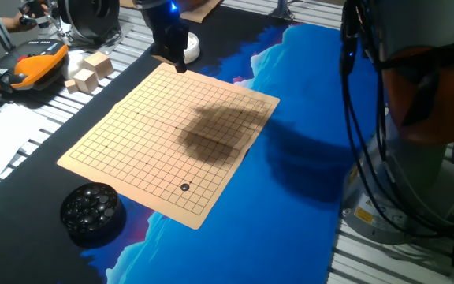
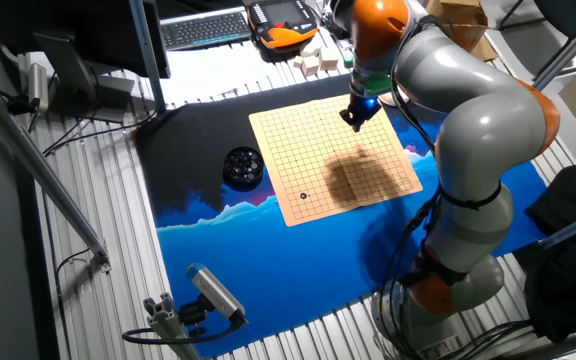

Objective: Play the first move as black on the 3-4 point in the upper right corner of the Go board

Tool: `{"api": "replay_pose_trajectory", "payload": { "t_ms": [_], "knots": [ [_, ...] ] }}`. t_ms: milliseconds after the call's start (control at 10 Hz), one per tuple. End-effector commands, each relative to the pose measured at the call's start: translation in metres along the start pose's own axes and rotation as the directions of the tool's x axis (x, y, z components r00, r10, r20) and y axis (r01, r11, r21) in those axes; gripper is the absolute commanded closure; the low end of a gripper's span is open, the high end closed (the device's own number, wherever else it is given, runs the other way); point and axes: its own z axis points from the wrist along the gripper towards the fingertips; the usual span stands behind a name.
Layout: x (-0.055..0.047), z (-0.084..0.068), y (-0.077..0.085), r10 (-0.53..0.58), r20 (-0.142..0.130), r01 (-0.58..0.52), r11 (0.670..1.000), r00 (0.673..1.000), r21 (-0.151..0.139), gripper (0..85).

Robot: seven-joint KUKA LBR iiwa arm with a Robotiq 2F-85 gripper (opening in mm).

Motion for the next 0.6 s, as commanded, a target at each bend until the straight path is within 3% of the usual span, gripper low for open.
{"api": "replay_pose_trajectory", "payload": {
  "t_ms": [0,100,200,300,400,500],
  "knots": [
    [0.0002,0.0001,0.0002,0.007,0.001,-0.007,1.000,1.000,-0.012,85.0],
    [0.0002,0.0001,0.0002,0.024,0.009,-0.024,1.000,1.000,-0.019,85.0],
    [0.0002,0.0001,0.0002,0.028,0.014,-0.029,0.999,1.000,0.020,85.0],
    [0.0002,0.0001,0.0002,0.033,0.016,-0.034,0.999,0.999,0.038,85.0],
    [0.0002,0.0001,0.0002,0.053,0.017,-0.053,0.999,0.998,0.010,85.0],
    [0.0002,0.0001,0.0002,0.056,0.026,-0.056,0.998,0.998,0.025,85.0]
  ]
}}
